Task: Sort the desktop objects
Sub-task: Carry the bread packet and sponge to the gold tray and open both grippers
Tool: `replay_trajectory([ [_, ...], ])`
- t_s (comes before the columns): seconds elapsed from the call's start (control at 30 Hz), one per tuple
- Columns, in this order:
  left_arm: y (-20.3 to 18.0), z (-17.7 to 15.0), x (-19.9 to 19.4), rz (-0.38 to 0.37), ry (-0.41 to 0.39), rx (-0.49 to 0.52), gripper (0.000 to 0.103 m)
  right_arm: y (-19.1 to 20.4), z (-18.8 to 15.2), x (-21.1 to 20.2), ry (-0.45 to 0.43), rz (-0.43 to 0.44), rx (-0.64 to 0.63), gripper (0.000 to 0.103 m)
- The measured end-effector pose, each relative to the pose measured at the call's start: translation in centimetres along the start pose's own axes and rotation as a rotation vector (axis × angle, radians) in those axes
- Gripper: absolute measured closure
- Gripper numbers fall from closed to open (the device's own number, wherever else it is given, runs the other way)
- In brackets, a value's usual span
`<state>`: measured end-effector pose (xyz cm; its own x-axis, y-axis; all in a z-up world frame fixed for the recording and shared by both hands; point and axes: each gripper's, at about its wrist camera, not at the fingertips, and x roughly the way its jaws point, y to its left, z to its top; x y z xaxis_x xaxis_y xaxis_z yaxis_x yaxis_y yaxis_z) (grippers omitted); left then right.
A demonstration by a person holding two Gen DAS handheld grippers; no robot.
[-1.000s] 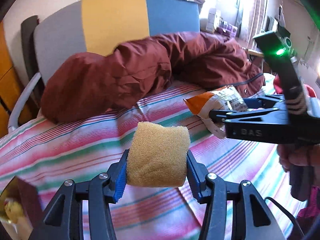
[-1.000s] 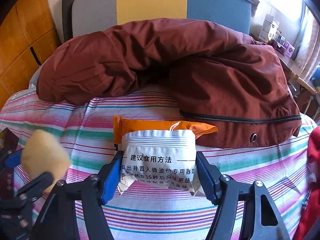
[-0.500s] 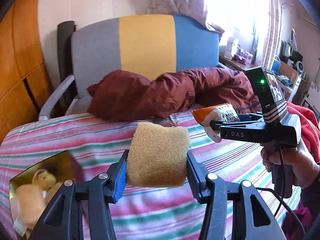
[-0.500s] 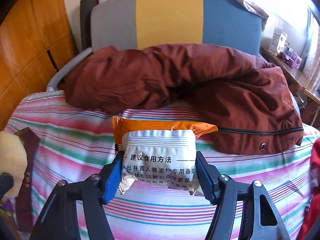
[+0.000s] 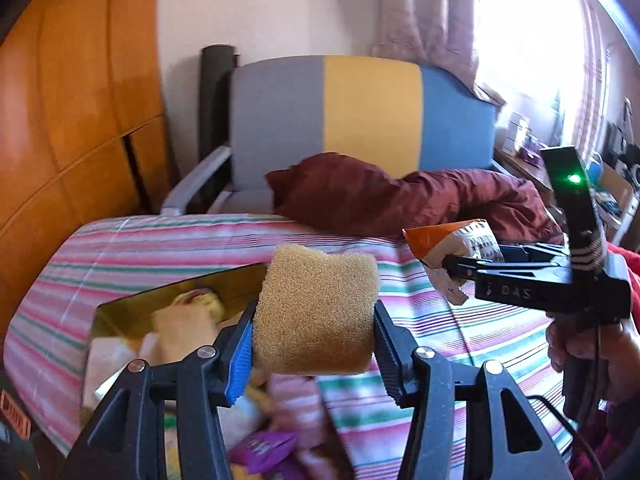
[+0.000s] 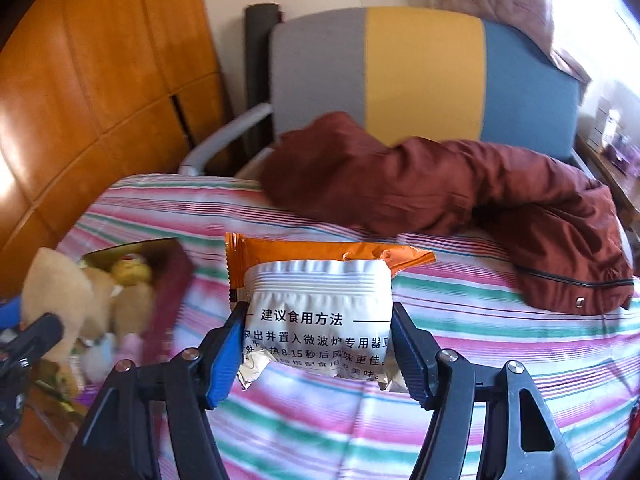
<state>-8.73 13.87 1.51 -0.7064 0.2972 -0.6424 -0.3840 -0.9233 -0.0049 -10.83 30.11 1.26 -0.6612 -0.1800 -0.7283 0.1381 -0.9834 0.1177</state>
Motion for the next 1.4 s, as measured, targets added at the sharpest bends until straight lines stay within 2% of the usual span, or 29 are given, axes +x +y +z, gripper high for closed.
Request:
replay_trajectory([
  [0.2, 4.3, -1.7, -2.2, 0.064, -0.015, -0.065, 0.050, 5.9, -0.4, -1.0, -0.027, 0.082, -0.015, 0.035],
  [0.43, 8.9, -4.0, -3.7, 0.125, -0.007, -0.146, 0.050, 12.0, -0.5, -0.7, -0.018, 0.165, -0.043, 0.035],
  [0.73, 14.3, -7.6, -2.6, 0.196, 0.061, -0.235, 0.050, 18.6, -1.2, 0.8, 0.029, 0.210, -0.134, 0.035],
  [0.93, 16.2, -9.3, -0.5, 0.218, 0.116, -0.275, 0.050, 20.3, -1.9, 3.1, 0.086, 0.209, -0.157, 0.035],
  [1.1, 16.2, -9.7, 1.7, 0.232, 0.150, -0.257, 0.050, 20.9, -1.1, 5.4, 0.103, 0.155, -0.172, 0.035],
  [1.27, 15.9, -9.1, 3.9, 0.254, 0.166, -0.235, 0.049, 20.5, -0.5, 8.4, 0.145, 0.113, -0.163, 0.035],
  [1.4, 16.1, -8.8, 3.3, 0.252, 0.148, -0.253, 0.046, 20.6, -0.7, 7.8, 0.139, 0.133, -0.193, 0.033],
])
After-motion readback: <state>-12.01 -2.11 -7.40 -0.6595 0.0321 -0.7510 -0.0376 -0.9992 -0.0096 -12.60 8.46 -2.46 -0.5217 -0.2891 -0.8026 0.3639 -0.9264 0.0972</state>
